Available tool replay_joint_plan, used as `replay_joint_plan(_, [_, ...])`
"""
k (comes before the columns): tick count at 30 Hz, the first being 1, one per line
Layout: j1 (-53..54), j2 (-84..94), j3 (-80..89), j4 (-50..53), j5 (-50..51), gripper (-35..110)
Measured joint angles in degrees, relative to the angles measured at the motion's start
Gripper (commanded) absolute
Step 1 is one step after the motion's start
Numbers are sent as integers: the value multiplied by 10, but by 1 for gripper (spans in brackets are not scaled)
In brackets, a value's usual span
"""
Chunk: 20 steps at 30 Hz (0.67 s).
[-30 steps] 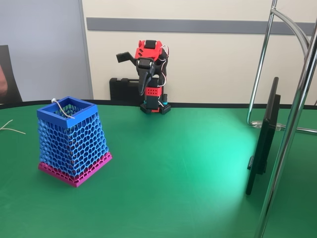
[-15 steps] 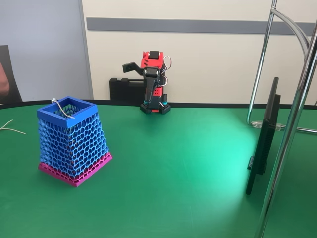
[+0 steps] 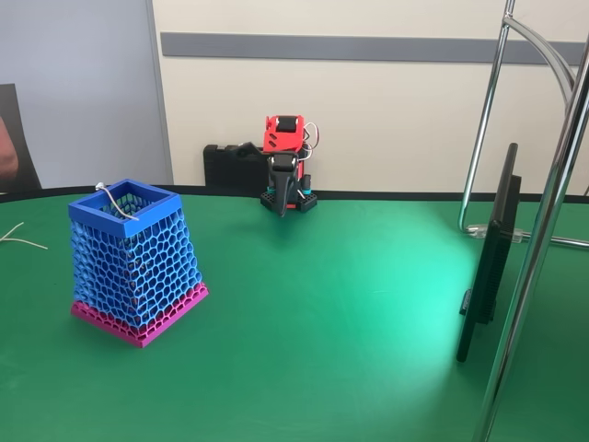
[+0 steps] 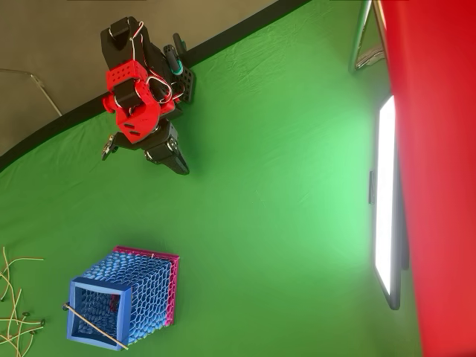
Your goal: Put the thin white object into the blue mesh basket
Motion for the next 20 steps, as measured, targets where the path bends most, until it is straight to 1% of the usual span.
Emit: replay_joint_plan(20, [0, 1, 12, -11, 11, 1])
